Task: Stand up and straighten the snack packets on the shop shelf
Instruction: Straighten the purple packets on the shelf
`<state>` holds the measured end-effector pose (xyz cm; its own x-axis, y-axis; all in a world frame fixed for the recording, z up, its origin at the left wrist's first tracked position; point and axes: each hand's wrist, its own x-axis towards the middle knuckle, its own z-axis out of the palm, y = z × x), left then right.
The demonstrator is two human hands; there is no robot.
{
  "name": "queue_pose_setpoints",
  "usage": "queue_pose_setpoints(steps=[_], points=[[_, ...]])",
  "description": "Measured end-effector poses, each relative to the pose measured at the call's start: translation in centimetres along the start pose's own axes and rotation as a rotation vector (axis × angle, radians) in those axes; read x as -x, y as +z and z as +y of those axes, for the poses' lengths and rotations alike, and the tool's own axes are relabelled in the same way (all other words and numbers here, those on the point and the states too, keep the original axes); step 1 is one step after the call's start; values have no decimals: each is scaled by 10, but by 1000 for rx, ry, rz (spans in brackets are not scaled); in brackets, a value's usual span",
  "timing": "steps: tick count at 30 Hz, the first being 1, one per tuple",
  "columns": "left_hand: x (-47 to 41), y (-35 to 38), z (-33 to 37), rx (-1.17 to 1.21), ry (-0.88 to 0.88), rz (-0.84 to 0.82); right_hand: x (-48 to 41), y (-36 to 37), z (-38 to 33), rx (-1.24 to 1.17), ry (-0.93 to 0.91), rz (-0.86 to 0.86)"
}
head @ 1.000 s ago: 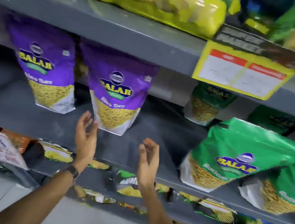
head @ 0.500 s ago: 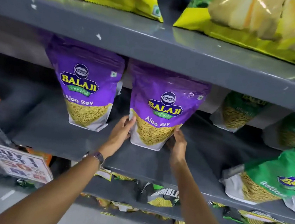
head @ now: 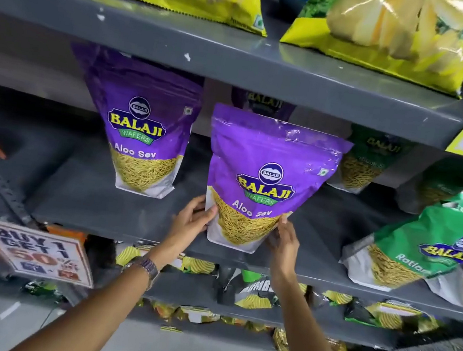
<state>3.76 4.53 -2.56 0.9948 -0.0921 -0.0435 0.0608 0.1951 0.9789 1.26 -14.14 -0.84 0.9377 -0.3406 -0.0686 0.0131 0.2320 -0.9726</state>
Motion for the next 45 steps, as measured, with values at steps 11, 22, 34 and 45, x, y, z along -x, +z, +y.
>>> queue_pose_setpoints(steps=[11,22,34,45], points=[[13,-4,-4,13,36,49,40,7,5,130,-114,296],[-3,-130,26,0,318,757,84,103,53,417,-82,-405],[-53,-170,52,31,130,447,-13,219,9,46,91,-310],[0,-181,50,23,51,393,19,189,17,116,77,-374]])
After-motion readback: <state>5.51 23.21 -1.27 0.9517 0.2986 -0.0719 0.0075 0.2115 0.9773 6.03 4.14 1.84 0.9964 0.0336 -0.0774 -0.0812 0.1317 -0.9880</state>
